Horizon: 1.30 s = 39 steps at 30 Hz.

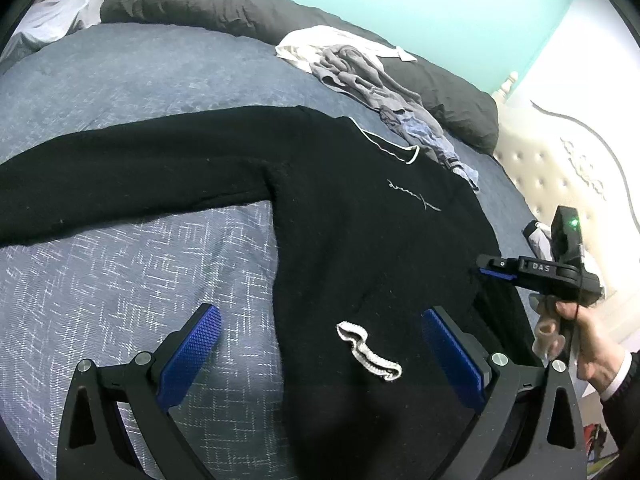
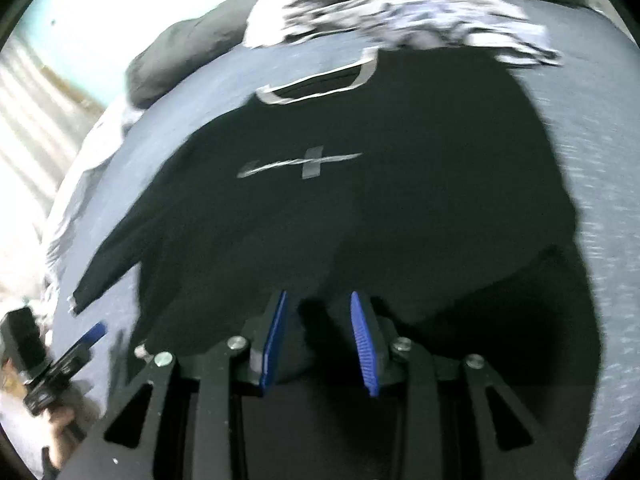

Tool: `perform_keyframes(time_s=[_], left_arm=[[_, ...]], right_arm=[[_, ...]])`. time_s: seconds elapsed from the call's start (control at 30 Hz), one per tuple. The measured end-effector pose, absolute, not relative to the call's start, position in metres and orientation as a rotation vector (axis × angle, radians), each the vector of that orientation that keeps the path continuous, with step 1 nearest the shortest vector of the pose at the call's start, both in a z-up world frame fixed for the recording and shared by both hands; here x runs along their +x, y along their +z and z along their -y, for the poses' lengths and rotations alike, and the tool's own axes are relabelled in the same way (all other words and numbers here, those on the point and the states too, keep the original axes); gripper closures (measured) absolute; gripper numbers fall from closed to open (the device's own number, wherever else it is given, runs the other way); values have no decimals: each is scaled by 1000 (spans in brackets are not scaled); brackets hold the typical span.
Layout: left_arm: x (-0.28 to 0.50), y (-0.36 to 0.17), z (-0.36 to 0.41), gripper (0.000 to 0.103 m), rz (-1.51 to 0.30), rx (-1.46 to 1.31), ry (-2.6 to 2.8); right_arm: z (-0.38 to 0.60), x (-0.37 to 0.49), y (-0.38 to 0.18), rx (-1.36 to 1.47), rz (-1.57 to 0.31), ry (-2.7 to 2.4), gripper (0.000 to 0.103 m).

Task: Fold clothes
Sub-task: 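Move the left tool to the white-cuffed black sleeve beside the top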

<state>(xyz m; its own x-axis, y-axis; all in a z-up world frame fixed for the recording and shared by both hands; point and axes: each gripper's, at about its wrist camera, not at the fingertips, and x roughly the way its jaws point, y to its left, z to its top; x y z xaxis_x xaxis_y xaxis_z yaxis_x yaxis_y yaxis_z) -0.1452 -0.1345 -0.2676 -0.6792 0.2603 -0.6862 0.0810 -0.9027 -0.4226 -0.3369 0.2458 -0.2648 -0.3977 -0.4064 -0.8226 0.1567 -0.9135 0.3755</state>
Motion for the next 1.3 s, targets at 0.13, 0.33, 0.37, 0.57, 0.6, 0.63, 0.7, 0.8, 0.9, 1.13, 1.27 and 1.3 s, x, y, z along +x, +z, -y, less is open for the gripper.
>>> perform_keyframes(time_s=[0.13,0.33,0.37,0.57,0.6,0.63,0.7,0.8,0.9,1.13,1.27,1.3], left_arm=[[-147,-271,135,0,659,-1223,2707],[-148,-271,138,0,674,-1219,2719],[-148,-271,140,0,678,-1219,2725],[-144,-272,152,0,700,-1249,2754],[-143,-271,155,0,706,-1248,2759],[-142,-269,158,0,711,-1247,2765],[-140,-266,164,0,728,-1245,2774],[-134,-261,178,0,780,-1248,2793],[-123,-255,199,0,825,-1281,2826],[-93,-244,270,0,949,-1373,2914],[-75,-247,320,0,1115,-1399,2957],[-71,-248,331,0,1156,-1408,2966]], right_arm=[[-272,-341,-281,1527,437,-2365,70],[-268,-331,-265,1438,510,-2406,70],[-266,-329,-262,1416,526,-2407,70],[-257,-309,-256,1330,602,-2448,70],[-257,-305,-256,1325,611,-2461,70],[-256,-300,-257,1321,620,-2471,70],[-253,-291,-259,1317,636,-2484,70],[-246,-278,-262,1313,658,-2504,70],[-243,-268,-263,1297,710,-2459,56],[-232,-259,-257,1215,662,-2444,52],[-232,-257,-260,1207,657,-2448,52],[-231,-257,-261,1207,651,-2444,52]])
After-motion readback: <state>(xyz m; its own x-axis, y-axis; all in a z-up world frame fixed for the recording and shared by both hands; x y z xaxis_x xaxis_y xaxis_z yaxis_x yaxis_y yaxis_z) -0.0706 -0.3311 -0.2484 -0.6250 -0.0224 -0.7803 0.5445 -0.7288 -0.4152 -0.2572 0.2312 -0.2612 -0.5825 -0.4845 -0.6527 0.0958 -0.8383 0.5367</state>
